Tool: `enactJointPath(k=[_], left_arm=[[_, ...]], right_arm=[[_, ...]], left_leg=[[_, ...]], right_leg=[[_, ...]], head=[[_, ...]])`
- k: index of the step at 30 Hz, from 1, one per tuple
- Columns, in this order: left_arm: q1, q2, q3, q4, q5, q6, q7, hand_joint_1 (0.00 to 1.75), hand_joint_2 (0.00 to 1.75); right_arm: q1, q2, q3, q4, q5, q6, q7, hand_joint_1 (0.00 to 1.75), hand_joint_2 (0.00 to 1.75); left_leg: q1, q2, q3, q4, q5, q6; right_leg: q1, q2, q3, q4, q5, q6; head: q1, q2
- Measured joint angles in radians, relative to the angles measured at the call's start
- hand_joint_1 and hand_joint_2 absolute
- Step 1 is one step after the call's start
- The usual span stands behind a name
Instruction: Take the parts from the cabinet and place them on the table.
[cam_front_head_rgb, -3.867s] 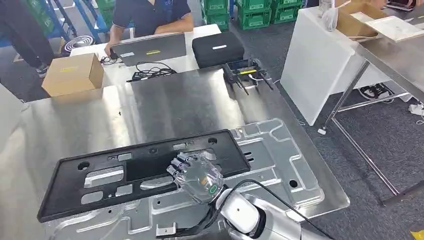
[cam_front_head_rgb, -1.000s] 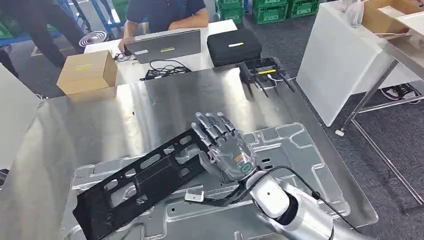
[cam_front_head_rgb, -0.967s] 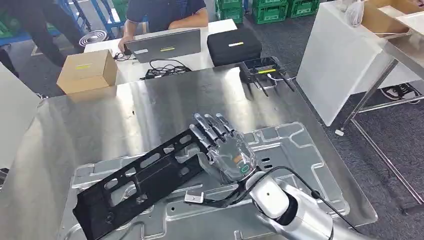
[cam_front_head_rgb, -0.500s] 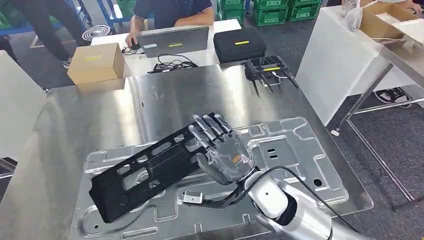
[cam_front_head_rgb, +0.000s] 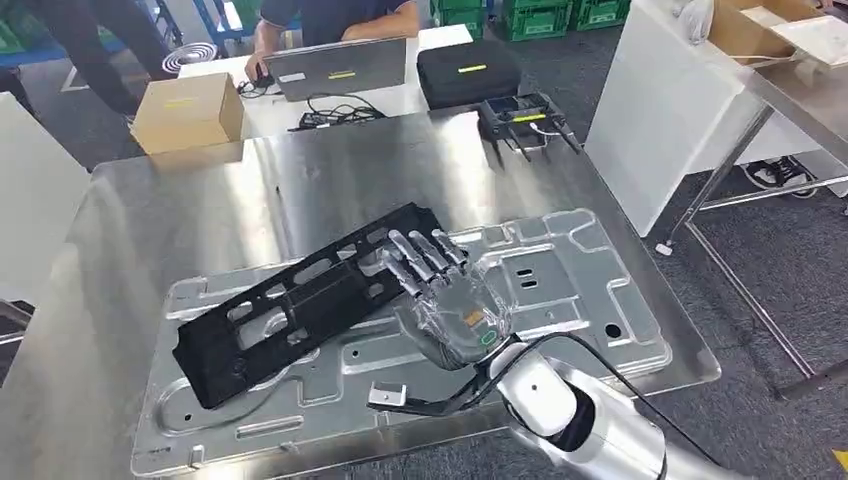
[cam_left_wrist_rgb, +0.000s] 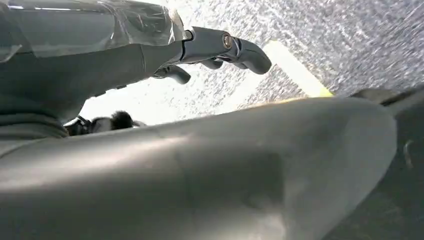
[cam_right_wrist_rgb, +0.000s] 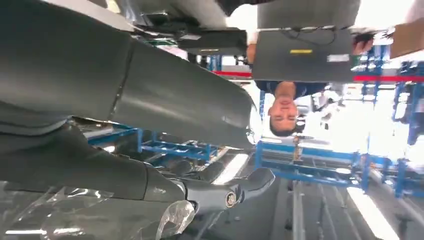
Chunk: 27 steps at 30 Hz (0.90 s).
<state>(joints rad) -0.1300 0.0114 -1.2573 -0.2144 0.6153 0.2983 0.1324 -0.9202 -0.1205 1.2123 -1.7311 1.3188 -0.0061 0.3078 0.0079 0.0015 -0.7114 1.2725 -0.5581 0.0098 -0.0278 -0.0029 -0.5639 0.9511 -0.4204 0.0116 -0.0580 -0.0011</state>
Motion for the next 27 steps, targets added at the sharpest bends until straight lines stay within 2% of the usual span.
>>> enactJointPath(k=[1,2,4,5,6,7,9,10,11,12,14,15,16,17,18,19,20,21,23,24,25,26,27], left_arm=[[0.0,0.0,0.0,0.0,0.001,0.0,0.0,0.0,0.0],[0.0,0.0,0.0,0.0,0.002,0.0,0.0,0.0,0.0],[-0.001,0.0,0.0,0.0,0.002,0.0,0.0,0.0,0.0],[-0.003,0.0,0.0,0.0,0.002,0.0,0.0,0.0,0.0],[-0.006,-0.005,0.0,0.0,0.002,0.0,0.0,0.0,0.0],[-0.006,-0.004,0.0,0.0,0.002,0.0,0.0,0.0,0.0],[-0.001,-0.004,0.0,0.0,0.003,0.0,-0.001,0.0,0.0],[0.001,-0.004,0.0,0.0,0.003,-0.001,-0.002,0.0,0.0],[0.0,-0.004,0.0,0.0,0.003,-0.001,-0.002,0.0,0.0],[-0.002,-0.004,0.0,0.0,0.003,-0.001,-0.002,0.0,0.0],[-0.004,-0.004,0.0,0.0,0.003,-0.001,-0.002,0.0,0.0],[-0.003,-0.004,0.0,0.0,0.003,-0.002,-0.002,0.0,0.0],[-0.003,-0.004,0.0,0.0,0.003,-0.002,-0.002,0.0,0.0],[-0.002,-0.004,0.0,0.0,0.003,-0.004,-0.002,0.0,0.0],[-0.002,-0.004,0.0,0.0,0.003,-0.005,-0.002,0.0,0.0],[-0.003,-0.004,0.0,0.0,0.003,-0.005,-0.002,0.0,0.0],[-0.003,-0.004,0.0,0.0,0.002,-0.005,-0.002,0.0,0.0],[-0.004,-0.004,0.0,0.0,0.0,-0.005,-0.002,0.0,0.0],[-0.004,-0.004,0.0,0.0,-0.001,-0.006,-0.002,0.0,0.0],[-0.004,-0.004,0.0,0.0,-0.001,-0.008,-0.002,0.0,0.0],[-0.001,-0.004,0.0,0.0,-0.001,-0.01,-0.002,0.0,0.0],[-0.001,-0.002,0.0,0.0,0.0,-0.011,-0.002,0.0,0.0],[-0.001,-0.002,0.0,0.0,-0.001,-0.011,-0.002,0.0,0.0]], right_arm=[[0.001,0.0,0.003,0.0,0.0,0.001,0.0,0.0,0.0],[0.002,0.0,0.006,0.0,0.0,0.003,0.0,0.0,0.0],[0.001,0.0,0.007,0.0,-0.001,0.003,0.0,0.0,0.0],[-0.001,0.0,0.007,0.0,-0.001,0.003,0.0,0.0,0.0],[-0.003,0.0,0.007,0.0,-0.001,0.003,0.0,0.0,0.0],[-0.003,0.0,0.007,-0.001,-0.001,0.003,0.0,0.0,0.0],[-0.003,0.0,0.009,-0.002,-0.001,0.003,0.0,0.0,0.0],[-0.003,-0.001,0.011,-0.002,-0.001,0.003,0.0,0.0,0.0],[-0.002,-0.001,0.012,-0.002,-0.001,0.003,0.0,0.0,0.0],[-0.002,-0.001,0.012,-0.002,-0.002,0.003,0.0,0.0,0.0],[0.0,-0.002,0.012,-0.002,-0.002,0.005,0.0,0.0,0.0],[0.001,-0.003,0.012,-0.002,-0.002,0.005,0.0,0.0,0.0],[0.003,-0.004,0.013,-0.002,-0.002,0.006,0.0,0.0,0.0],[0.004,-0.005,0.013,-0.002,-0.002,0.006,0.0,0.0,0.0],[0.004,-0.005,0.013,-0.002,-0.002,0.006,0.0,0.0,0.0],[0.004,-0.005,0.012,-0.002,-0.003,0.006,0.001,0.0,0.0],[0.002,-0.005,0.012,-0.002,-0.004,0.006,0.002,0.0,0.0],[-0.001,-0.004,0.012,-0.002,-0.004,0.006,0.002,0.0,0.0],[-0.001,-0.003,0.012,-0.002,-0.006,0.007,0.004,0.0,0.0],[0.0,-0.004,0.012,-0.002,-0.008,0.008,0.004,0.0,0.0],[0.002,-0.004,0.012,-0.002,-0.008,0.01,0.004,0.0,0.0],[-0.001,-0.005,0.012,-0.002,-0.008,0.01,0.004,0.0,0.0],[0.0,-0.004,0.012,-0.002,-0.009,0.012,0.004,0.0,0.0]], left_leg=[[0.005,0.0,0.014,-0.006,0.013,-0.003],[0.011,0.0,0.057,-0.064,0.046,-0.008],[0.02,0.0,0.175,-0.263,0.126,-0.019],[0.022,-0.006,0.207,-0.329,0.111,-0.026],[0.014,-0.013,0.217,-0.341,0.111,-0.019],[0.012,-0.013,0.202,-0.338,0.115,-0.009],[0.006,-0.013,0.194,-0.328,0.119,-0.002],[0.008,-0.011,0.187,-0.334,0.126,0.011],[0.009,-0.009,0.183,-0.334,0.135,0.023],[0.005,-0.008,0.175,-0.334,0.14,0.034],[-0.006,-0.007,0.162,-0.334,0.151,0.049],[-0.013,-0.006,0.156,-0.333,0.157,0.055],[-0.018,-0.006,0.151,-0.333,0.163,0.059],[-0.024,-0.006,0.144,-0.333,0.169,0.062],[-0.028,-0.006,0.138,-0.332,0.174,0.063],[-0.03,-0.007,0.133,-0.33,0.179,0.063],[-0.03,-0.007,0.129,-0.326,0.182,0.061],[-0.04,-0.007,0.123,-0.321,0.185,0.059],[-0.037,-0.006,0.114,-0.32,0.202,0.051],[-0.035,-0.006,0.109,-0.321,0.21,0.046],[-0.041,-0.008,0.104,-0.321,0.216,0.041],[-0.034,-0.009,0.093,-0.303,0.183,0.033],[-0.031,-0.008,0.077,-0.26,0.127,0.021]], right_leg=[[-0.002,0.0,-0.007,0.0,0.005,0.003],[-0.006,0.0,-0.012,0.0,0.009,0.009],[-0.013,0.002,-0.016,0.003,0.014,0.017],[-0.013,0.002,-0.02,0.001,0.018,0.024],[-0.007,0.003,-0.028,-0.001,0.023,0.034],[-0.008,0.003,-0.03,-0.002,0.033,0.042],[-0.009,0.005,-0.031,-0.006,0.044,0.056],[-0.011,0.004,-0.036,-0.003,0.041,0.06],[-0.013,0.002,-0.05,0.026,0.002,0.061],[-0.01,0.002,-0.074,0.095,-0.055,0.058],[-0.003,0.002,-0.132,0.273,-0.153,0.052],[0.002,0.003,-0.149,0.337,-0.174,0.049],[0.006,0.003,-0.146,0.359,-0.168,0.045],[0.01,0.003,-0.118,0.332,-0.138,0.038],[0.014,0.003,-0.07,0.26,-0.098,0.03],[0.018,0.003,-0.008,0.162,-0.065,0.021],[0.022,0.003,0.05,0.076,-0.057,0.013],[0.029,0.003,0.082,0.017,-0.068,0.01],[0.028,0.003,0.075,0.006,-0.067,0.009],[0.03,0.003,0.069,0.008,-0.061,0.003],[0.024,0.002,0.058,0.002,-0.049,-0.005],[0.019,-0.003,0.053,0.0,-0.037,-0.008],[0.017,-0.002,0.04,-0.001,-0.026,-0.011]], head=[[0.0,0.0],[0.0,0.0],[0.0,0.0],[0.0,0.0],[0.0,0.0],[0.001,0.0],[0.001,0.0],[0.001,0.0],[0.001,0.0],[0.001,0.0],[0.001,0.0],[0.002,0.0],[0.001,0.0],[0.001,0.0],[0.002,0.0],[0.001,0.0],[0.002,0.0],[0.001,0.0],[0.001,0.0],[0.001,0.0],[0.001,0.0],[0.001,0.0],[0.0,0.0]])
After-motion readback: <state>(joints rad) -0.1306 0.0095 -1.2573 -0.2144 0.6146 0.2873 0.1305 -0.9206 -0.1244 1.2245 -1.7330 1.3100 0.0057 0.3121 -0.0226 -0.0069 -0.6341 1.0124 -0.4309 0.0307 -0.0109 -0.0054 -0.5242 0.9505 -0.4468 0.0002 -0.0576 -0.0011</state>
